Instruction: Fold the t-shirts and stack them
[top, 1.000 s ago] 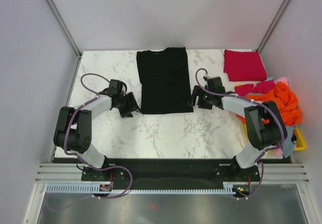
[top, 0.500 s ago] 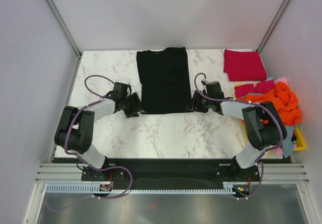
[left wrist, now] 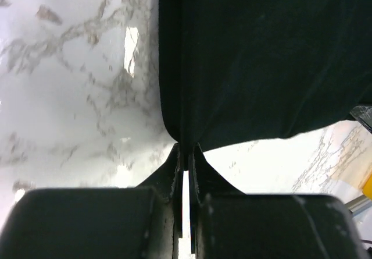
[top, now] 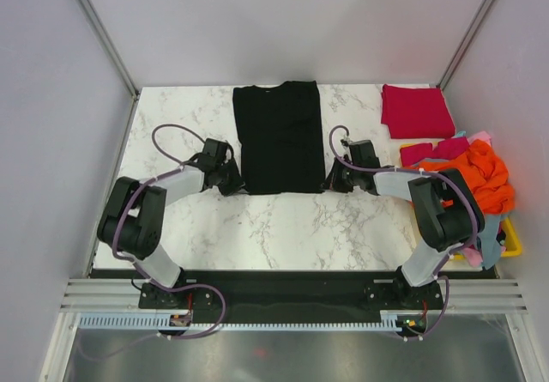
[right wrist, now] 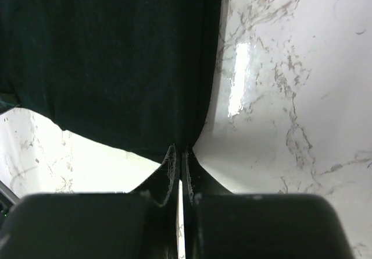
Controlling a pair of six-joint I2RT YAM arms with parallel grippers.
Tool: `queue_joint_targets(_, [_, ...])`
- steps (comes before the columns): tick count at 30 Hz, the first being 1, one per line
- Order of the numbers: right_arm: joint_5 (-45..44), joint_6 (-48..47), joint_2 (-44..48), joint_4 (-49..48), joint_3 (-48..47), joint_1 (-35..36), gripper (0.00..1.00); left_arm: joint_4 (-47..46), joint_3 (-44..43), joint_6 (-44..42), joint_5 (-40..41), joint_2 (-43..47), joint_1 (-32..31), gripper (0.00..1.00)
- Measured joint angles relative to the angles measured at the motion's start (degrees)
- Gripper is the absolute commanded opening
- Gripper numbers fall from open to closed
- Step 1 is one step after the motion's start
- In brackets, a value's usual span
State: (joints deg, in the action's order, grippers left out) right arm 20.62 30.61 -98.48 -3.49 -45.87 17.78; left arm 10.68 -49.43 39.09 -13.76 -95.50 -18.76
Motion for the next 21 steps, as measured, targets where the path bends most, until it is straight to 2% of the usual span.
queue_joint_targets(2, [0.1,0.0,0.2,0.9,0.0,0.0,0.00,2.9,-0.1,0.2,2.0,3.1,-1.0,0.02])
queue_joint_targets(5, [-0.1,-0.3,2.0,3.8,0.3,0.1,0.00,7.1,0.3,1.2,5.7,13.2,-3.6,0.02])
queue_joint_targets(10, [0.1,-0.3,10.8,8.5,4.4,0.8,0.00,11.0,3.6,3.6,7.7,30.5,-6.7,0.02])
queue_joint_targets(21, [-0.2,1.7,23.9,14.7,10.7,6.6,0.00,21.6,14.9,8.0,6.4,41.8,-8.5,0.02])
